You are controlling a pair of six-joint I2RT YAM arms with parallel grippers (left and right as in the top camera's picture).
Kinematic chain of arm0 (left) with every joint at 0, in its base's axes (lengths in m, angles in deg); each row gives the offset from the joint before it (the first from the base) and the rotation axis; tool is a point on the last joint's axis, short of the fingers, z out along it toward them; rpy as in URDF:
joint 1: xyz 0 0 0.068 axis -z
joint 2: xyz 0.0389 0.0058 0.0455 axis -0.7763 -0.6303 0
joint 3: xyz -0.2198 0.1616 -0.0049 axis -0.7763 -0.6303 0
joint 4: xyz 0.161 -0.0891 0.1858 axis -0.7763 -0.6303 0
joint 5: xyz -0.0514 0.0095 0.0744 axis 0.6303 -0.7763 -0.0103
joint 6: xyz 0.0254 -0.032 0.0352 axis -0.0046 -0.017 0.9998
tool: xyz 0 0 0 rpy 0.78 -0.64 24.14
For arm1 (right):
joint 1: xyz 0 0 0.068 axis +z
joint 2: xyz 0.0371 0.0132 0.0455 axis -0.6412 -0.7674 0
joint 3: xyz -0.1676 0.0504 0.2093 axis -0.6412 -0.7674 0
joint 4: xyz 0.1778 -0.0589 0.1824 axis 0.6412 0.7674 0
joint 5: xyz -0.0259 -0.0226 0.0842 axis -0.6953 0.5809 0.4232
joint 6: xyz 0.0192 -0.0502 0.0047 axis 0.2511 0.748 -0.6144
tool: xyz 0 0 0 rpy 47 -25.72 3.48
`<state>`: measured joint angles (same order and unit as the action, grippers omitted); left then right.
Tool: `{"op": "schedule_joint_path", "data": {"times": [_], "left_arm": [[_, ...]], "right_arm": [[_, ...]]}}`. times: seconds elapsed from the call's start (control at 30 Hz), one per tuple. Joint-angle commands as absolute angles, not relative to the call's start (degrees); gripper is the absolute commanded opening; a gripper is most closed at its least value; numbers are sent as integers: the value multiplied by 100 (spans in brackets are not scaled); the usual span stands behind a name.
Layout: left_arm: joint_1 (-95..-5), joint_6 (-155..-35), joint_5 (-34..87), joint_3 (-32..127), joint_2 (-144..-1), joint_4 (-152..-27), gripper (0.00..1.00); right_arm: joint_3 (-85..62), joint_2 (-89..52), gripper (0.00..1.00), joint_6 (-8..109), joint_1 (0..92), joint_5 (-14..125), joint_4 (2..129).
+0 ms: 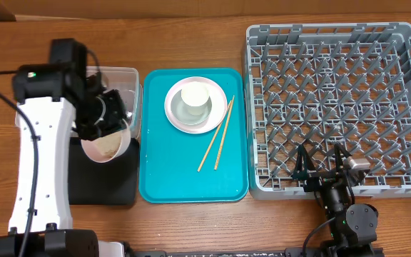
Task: Sort waste into correct bins and load items into the dishwasher
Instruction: 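Lift the bowl over the black tray and tip the rice out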
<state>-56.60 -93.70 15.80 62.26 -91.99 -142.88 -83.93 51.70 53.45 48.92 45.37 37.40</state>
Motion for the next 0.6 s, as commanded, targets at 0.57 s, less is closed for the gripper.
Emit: {"op": "schedule_joint_path", "data": {"times": [0.57], "left_arm": [[-8267,-7327,4575,4464,-9105,-13450,4]], "right_arm": [[-8454,5209,100,5380,4874,4487,3700]]}}
